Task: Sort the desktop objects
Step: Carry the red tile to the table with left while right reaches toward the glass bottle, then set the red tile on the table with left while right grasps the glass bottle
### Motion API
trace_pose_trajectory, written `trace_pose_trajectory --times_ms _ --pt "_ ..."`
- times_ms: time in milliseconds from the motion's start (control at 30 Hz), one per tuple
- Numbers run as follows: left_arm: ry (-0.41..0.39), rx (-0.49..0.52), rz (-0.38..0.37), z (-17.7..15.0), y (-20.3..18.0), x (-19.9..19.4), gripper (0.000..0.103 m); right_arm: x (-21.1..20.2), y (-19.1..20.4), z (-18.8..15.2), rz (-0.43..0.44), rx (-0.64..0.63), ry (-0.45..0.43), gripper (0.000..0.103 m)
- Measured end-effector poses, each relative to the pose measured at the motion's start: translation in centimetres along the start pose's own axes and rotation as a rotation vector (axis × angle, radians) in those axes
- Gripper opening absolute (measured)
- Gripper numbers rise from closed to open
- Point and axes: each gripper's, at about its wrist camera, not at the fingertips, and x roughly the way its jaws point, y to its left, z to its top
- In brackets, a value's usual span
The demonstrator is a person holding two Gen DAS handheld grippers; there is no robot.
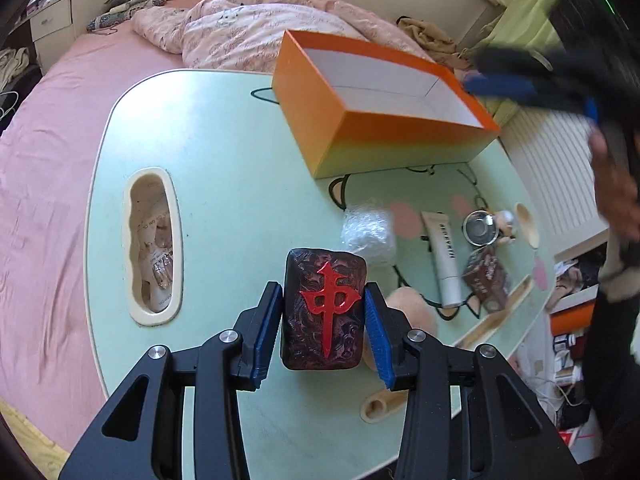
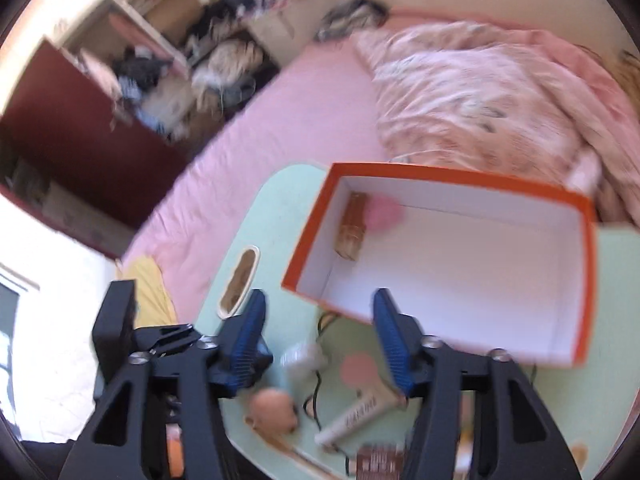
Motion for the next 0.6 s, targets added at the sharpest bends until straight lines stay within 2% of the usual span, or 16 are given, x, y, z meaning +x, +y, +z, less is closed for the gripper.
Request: trace_pose_trajectory --times_ms 100,133,167,333,467,600 --pt "-0.032 -0.013 0.028 0.1 0.1 -0.3 0.050 4.3 0.0 2.7 -0.043 0.015 0.098 0.040" --pt "-0.048 -0.014 0.027 0.2 0.1 -0.6 0.060 5.2 -0.3 3.3 -0.056 0.021 0.112 0.040" --pt "-0.071 -0.009 0.018 0.2 0.1 -1.0 0.065 6.1 -0.6 3.8 -0.068 0.028 0.125 0.040" --pt "-0.148 -0.034 -0.038 0.3 1.4 -2.9 0.065 10.1 -1.8 5.5 -0.140 0.050 0.182 0.034" --pt "-0.182 -0.068 -0.034 0.5 2.5 -3.9 0.065 11.6 -2.5 5.9 -0.176 0.050 0.201 0.033" --pt "-0.191 -0.064 -0.038 0.6 3.1 -4.1 0.065 12.0 -2.6 6.1 -0.157 0.066 0.213 0.033"
